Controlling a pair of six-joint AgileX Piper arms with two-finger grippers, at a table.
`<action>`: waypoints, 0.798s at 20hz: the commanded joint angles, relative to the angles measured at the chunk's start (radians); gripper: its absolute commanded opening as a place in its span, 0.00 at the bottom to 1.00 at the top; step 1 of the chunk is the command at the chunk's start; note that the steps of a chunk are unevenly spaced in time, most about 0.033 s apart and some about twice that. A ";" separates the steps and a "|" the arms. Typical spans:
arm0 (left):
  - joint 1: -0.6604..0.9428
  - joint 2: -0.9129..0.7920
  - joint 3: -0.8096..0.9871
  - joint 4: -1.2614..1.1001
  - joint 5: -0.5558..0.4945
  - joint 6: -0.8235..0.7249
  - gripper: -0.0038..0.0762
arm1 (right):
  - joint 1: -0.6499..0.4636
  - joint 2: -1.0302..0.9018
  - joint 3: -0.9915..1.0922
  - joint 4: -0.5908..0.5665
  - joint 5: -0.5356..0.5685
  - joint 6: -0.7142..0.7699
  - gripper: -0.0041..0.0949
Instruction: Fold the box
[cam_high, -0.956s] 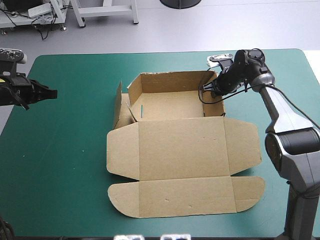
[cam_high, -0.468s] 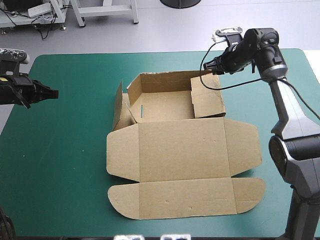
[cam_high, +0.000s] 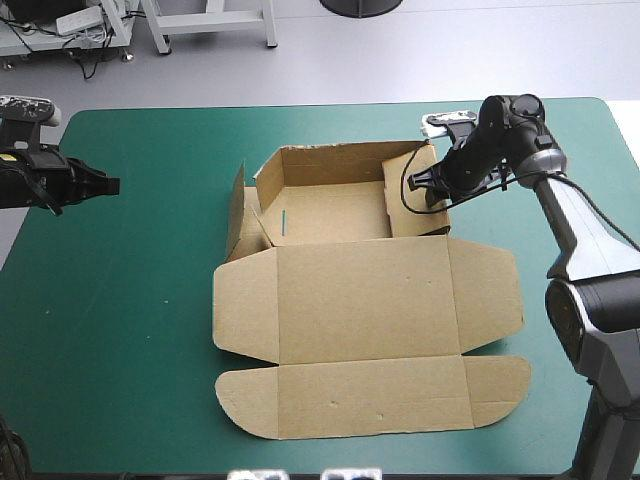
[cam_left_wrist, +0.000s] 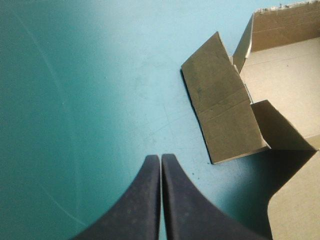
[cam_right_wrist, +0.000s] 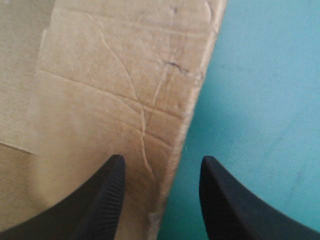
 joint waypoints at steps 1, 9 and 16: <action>0.000 -0.026 -0.029 -0.056 -0.040 0.002 0.04 | -0.006 -0.027 -0.006 0.020 -0.004 -0.019 0.49; 0.000 -0.026 -0.029 -0.056 -0.047 0.006 0.04 | -0.006 0.044 -0.021 0.167 -0.063 -0.069 0.05; 0.002 -0.026 -0.029 -0.084 -0.189 0.002 0.04 | -0.044 -0.157 -0.172 0.187 -0.037 -0.060 0.05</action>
